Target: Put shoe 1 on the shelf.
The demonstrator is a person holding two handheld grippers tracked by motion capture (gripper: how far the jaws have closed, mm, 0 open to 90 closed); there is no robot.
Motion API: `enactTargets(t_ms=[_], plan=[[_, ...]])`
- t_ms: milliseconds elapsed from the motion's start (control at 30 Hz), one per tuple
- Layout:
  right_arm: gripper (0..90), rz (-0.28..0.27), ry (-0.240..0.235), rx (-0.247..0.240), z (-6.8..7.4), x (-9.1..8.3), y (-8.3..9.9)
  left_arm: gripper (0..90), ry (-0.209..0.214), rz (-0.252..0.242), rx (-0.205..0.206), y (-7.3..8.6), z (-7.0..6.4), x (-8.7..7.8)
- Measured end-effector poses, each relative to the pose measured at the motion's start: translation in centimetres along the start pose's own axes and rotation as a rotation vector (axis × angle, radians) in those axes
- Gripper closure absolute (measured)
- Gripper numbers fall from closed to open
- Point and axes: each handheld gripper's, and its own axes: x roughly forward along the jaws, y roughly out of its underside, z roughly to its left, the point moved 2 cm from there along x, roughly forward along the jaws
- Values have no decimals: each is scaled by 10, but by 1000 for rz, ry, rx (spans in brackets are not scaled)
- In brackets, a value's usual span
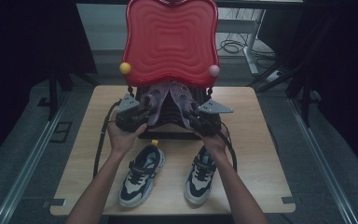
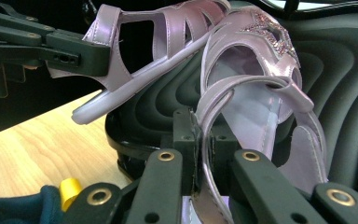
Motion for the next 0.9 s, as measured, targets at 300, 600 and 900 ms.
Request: enactTargets(t_ms=[300,600,900], plan=[[848,-10,41,7,-4,7,-2,862,-18,-4,-3,-1,5,8],[847,-9,89,-7,-6,21,-5,862,-30,-16,1,-2,9,17],[847,-12,132,-14,-11,37,-6,861,-50,-32,11,3,14,31]])
